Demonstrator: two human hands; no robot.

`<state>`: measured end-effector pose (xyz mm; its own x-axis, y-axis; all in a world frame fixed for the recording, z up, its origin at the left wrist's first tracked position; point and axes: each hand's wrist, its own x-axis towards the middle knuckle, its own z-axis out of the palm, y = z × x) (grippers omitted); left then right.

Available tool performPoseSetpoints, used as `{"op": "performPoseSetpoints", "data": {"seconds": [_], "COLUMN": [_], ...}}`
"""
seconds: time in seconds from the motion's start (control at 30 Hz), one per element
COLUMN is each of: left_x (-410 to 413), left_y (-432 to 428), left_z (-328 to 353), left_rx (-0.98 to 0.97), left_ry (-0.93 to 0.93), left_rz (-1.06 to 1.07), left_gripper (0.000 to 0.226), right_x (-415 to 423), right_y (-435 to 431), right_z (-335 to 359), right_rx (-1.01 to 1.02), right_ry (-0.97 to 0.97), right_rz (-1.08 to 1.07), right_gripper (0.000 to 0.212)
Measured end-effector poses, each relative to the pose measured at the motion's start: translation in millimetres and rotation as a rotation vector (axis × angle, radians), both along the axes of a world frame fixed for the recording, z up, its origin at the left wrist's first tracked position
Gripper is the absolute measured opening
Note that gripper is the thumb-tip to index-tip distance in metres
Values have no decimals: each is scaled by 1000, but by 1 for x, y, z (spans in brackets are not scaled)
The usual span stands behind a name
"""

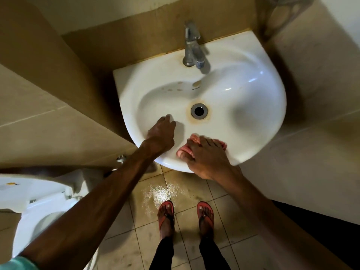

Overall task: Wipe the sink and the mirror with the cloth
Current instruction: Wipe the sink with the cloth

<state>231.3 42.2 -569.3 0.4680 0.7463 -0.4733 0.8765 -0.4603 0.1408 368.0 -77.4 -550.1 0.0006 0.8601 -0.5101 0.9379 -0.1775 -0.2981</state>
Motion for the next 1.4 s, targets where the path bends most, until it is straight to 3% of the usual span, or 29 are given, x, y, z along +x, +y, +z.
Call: {"op": "performPoseSetpoints", "data": {"seconds": [0.2, 0.63, 0.83, 1.03, 1.13, 1.23, 1.4], "left_x": [9, 5, 4, 2, 9, 25, 43], "left_y": [9, 10, 7, 7, 6, -1, -11], "left_z": [-1, -3, -4, -5, -4, 1, 0], "left_rx": [33, 11, 0, -9, -35, -158, -168], "left_ry": [103, 125, 107, 94, 65, -5, -65], "left_rz": [-109, -166, -125, -118, -95, -130, -116], "left_gripper": [41, 50, 50, 49, 46, 49, 39], "right_x": [11, 24, 28, 38, 44, 46, 58], "right_y": [8, 57, 22, -25, -19, 1, 43], "right_z": [-1, -61, -19, 55, 53, 16, -45], "right_rx": [-119, 41, -54, 27, -27, -39, -5], "right_ry": [76, -178, -80, 40, 85, -41, -175], "right_rz": [18, -52, 36, 109, 84, 60, 70], "right_gripper": [65, 76, 54, 35, 45, 76, 64]}}
